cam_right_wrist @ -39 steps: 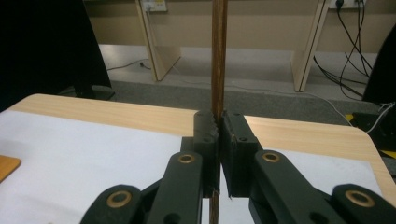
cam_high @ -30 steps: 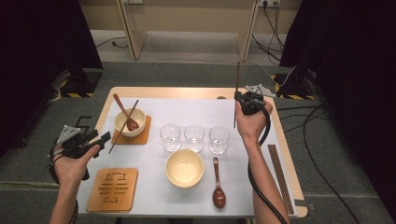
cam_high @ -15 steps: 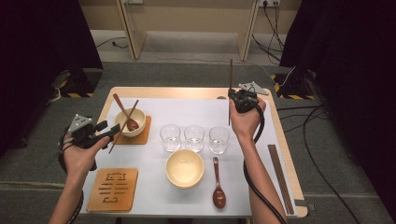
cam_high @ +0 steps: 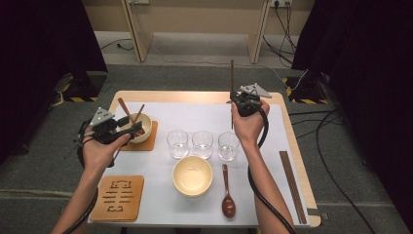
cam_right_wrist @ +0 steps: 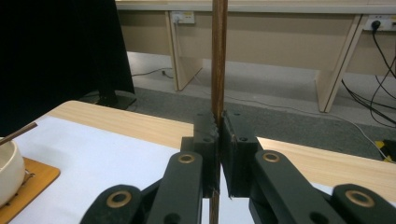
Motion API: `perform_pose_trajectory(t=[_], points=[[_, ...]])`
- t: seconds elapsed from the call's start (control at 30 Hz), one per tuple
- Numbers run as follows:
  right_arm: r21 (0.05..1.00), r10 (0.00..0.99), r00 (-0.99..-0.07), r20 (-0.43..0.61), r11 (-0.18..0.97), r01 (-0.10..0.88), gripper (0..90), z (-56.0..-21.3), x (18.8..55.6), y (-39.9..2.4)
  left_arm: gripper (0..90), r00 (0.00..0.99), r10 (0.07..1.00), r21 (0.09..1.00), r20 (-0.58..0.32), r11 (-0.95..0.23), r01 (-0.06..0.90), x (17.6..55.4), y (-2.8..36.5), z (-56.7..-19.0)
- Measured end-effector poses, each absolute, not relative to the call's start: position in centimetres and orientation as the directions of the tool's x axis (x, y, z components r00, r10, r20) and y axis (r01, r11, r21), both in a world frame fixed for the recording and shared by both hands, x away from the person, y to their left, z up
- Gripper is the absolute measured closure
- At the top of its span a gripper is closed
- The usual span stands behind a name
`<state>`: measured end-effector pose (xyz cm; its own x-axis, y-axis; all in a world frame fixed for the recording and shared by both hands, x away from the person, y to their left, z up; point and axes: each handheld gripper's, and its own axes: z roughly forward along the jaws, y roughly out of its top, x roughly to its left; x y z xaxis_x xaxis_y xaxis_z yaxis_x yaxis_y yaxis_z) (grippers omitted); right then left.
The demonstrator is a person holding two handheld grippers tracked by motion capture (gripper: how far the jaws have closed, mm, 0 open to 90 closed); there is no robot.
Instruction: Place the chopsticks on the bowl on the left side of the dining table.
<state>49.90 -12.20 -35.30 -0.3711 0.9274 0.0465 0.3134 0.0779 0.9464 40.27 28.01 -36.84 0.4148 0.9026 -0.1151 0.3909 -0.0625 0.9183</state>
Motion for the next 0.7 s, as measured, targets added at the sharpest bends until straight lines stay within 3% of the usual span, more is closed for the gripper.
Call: perform_pose_trajectory(t=[0.7], points=[[0.946,0.909,-0.414,0.047,0.092,0.31,85.4,-35.6,50.0,-9.1,41.9,0.47,0.874,0.917,-0.123,-0.082,0.391,43.4,24.0,-35.3]])
